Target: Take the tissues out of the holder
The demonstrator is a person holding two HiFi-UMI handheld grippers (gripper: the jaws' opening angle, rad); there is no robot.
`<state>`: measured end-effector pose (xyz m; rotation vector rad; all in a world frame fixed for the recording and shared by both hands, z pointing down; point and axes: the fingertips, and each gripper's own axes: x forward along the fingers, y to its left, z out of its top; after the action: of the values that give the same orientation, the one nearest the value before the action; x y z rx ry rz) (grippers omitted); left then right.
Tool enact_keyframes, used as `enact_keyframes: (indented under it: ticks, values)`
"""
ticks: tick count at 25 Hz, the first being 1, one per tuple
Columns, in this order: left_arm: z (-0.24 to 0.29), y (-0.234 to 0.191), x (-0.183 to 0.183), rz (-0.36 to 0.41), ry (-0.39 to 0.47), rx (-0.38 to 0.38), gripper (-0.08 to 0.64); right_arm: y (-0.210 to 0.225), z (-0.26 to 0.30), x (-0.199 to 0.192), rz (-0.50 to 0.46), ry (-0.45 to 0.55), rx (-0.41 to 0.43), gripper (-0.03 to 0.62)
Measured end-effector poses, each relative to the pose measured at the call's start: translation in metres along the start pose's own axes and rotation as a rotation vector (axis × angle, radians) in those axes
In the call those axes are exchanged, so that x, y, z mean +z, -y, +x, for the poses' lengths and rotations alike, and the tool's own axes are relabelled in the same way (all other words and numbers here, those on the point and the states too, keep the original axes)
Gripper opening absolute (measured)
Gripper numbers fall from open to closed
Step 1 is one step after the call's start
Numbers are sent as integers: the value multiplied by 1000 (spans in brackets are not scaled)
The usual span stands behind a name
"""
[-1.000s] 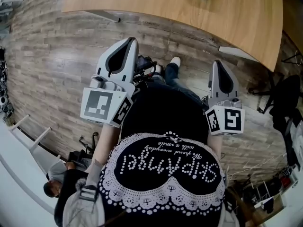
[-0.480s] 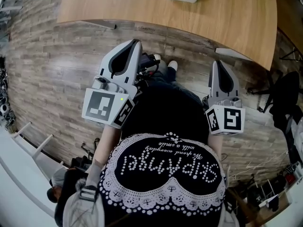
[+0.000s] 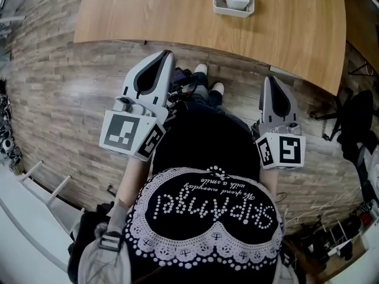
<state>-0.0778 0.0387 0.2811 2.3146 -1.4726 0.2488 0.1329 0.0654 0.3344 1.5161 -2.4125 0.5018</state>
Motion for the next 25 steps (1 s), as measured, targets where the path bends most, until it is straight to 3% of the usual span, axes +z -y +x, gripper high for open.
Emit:
enact_keyframes:
  ticks: [6,25]
  values:
    - [18,-28,6,-14,-22,-3,6,-2,19,10,10,1,-28,11]
    - [66,-53,26,-10,-38,-119,6,11,45,26,40,18,-163,11]
